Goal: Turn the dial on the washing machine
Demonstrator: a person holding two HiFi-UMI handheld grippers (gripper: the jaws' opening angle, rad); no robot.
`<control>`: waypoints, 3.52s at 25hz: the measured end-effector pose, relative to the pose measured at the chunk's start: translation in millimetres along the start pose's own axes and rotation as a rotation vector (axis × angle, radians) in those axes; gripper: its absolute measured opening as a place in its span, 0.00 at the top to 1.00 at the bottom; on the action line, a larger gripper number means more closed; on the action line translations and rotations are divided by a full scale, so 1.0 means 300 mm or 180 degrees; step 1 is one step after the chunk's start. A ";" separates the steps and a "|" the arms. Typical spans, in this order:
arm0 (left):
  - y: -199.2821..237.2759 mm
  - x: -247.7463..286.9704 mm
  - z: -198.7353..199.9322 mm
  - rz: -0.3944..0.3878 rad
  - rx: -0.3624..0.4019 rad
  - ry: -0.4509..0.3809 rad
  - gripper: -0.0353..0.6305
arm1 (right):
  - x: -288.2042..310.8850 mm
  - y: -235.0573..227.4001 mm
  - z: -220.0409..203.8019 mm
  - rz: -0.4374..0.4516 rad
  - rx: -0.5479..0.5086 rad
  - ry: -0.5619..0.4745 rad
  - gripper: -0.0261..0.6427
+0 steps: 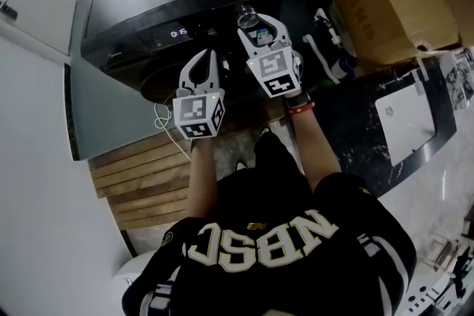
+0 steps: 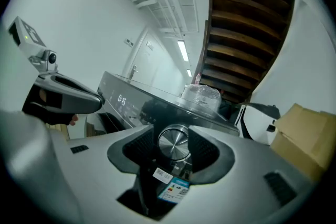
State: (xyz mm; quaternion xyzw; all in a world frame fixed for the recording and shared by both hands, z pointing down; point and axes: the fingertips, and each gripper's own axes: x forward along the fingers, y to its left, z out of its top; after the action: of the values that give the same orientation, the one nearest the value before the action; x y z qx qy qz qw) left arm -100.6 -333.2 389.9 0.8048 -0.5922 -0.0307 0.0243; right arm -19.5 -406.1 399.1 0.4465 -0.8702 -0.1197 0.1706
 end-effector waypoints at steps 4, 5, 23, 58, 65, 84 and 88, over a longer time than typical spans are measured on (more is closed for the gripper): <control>0.017 0.003 -0.012 0.0002 0.0006 0.0015 0.93 | 0.044 -0.002 -0.016 -0.0072 -0.0294 0.0072 0.60; 0.021 0.001 -0.015 0.0007 0.0008 0.0019 0.93 | 0.052 -0.001 -0.023 -0.0097 -0.0379 0.0098 0.59; 0.095 -0.028 -0.035 0.0064 -0.0028 0.0037 0.93 | 0.116 0.003 -0.073 -0.0465 -0.1481 0.0485 0.56; 0.077 -0.030 -0.025 0.0047 -0.0110 -0.0027 0.93 | 0.104 -0.065 -0.080 -0.0522 0.0880 0.0073 0.57; 0.088 -0.039 -0.025 0.0074 -0.0136 -0.0031 0.93 | 0.099 -0.084 -0.103 -0.0533 0.1857 -0.0119 0.57; 0.085 -0.039 -0.018 0.0042 -0.0149 -0.0050 0.93 | 0.099 -0.092 -0.111 -0.0511 0.2193 -0.0144 0.57; 0.096 -0.044 -0.012 0.0056 -0.0150 -0.0059 0.93 | 0.080 -0.112 -0.101 -0.0530 0.2676 -0.0226 0.57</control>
State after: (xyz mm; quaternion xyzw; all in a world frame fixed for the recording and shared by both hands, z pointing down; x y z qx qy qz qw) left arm -131.7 -329.2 395.9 0.7984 -0.5986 -0.0519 0.0381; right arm 4.3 -446.6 419.2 0.5415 -0.8095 0.2167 -0.0665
